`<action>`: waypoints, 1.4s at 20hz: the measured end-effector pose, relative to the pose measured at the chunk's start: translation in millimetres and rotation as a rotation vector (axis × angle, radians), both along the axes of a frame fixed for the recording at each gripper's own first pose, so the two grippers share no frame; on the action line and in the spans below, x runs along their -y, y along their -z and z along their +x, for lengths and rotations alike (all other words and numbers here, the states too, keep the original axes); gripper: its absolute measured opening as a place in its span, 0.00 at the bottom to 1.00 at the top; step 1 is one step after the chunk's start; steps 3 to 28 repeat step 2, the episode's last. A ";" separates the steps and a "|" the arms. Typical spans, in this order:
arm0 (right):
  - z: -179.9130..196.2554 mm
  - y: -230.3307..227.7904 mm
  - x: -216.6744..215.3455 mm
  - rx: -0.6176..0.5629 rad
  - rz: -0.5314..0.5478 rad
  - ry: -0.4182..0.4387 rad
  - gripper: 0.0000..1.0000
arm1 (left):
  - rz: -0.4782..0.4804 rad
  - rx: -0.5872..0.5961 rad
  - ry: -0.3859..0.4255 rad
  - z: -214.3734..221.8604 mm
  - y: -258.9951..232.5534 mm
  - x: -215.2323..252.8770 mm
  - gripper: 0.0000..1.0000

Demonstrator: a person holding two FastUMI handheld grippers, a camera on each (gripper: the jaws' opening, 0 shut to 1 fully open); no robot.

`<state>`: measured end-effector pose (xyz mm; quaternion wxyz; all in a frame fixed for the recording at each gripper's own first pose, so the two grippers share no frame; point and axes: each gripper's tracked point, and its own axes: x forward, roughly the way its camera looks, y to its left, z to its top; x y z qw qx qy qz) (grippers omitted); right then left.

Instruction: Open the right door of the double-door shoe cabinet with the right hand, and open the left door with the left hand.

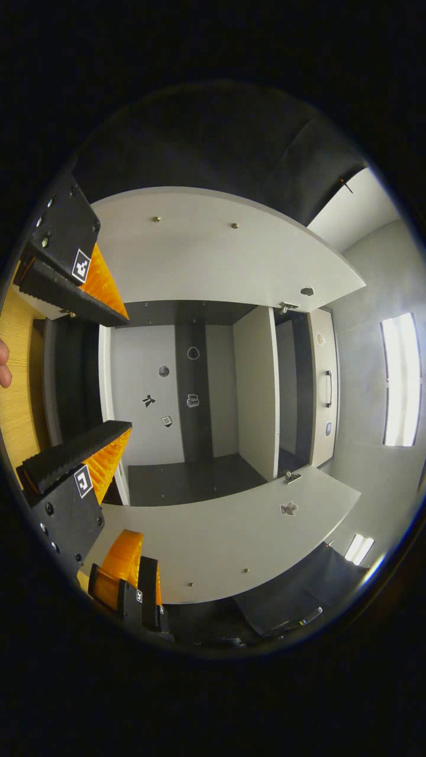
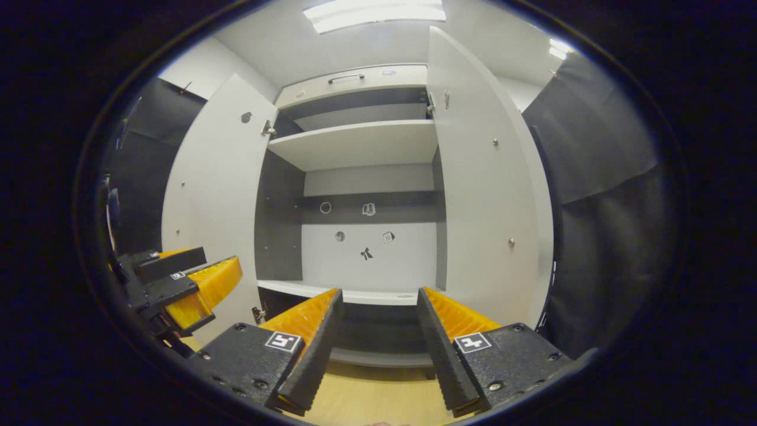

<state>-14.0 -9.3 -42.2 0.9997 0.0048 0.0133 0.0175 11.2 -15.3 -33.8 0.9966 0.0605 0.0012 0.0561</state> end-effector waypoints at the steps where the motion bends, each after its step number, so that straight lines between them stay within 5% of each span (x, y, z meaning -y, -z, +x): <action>1: 0.4 -0.6 -0.8 0.001 -0.001 -0.003 0.82 | -0.005 -0.009 -0.007 1.2 2.2 -2.7 0.96; 28: -0.3 -0.7 -1.0 0.003 -0.003 -0.003 0.82 | -0.012 -0.013 -0.015 1.9 3.9 -5.6 0.95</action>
